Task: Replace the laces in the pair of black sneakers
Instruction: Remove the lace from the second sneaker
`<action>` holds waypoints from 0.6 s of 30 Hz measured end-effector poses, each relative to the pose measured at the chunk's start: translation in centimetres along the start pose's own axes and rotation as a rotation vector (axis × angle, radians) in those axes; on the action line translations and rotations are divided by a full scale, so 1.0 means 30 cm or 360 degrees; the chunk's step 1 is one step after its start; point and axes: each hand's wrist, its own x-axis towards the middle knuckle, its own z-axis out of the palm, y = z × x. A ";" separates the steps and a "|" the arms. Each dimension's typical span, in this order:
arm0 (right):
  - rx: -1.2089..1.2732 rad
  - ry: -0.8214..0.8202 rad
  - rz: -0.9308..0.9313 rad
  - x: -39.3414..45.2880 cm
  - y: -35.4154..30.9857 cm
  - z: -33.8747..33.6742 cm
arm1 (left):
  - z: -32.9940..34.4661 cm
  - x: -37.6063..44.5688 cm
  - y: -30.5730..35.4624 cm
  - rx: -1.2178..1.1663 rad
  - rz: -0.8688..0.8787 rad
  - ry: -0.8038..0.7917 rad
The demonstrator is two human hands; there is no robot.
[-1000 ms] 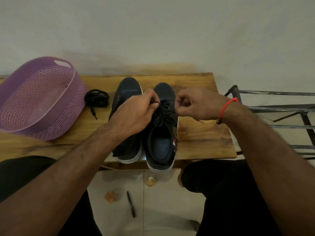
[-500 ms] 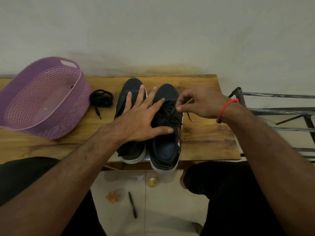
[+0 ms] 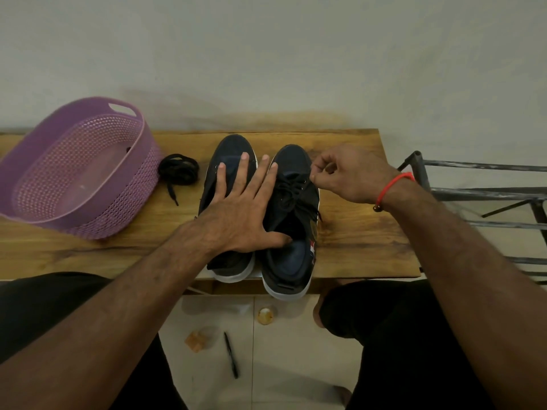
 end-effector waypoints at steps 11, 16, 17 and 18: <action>-0.0347 0.0014 -0.0183 0.006 0.041 -0.008 | 0.004 -0.001 0.002 0.0023 -0.0008 -0.0021; -0.0473 -0.0118 -0.0299 -0.009 -0.012 0.028 | 0.006 -0.001 0.001 0.0011 -0.0007 0.0009; -0.0503 -0.0127 -0.0295 -0.013 -0.017 0.032 | 0.006 -0.002 0.002 0.0011 -0.0007 0.0010; -0.0518 -0.0145 -0.0288 -0.015 -0.020 0.035 | 0.007 -0.002 0.002 0.0012 -0.0009 0.0009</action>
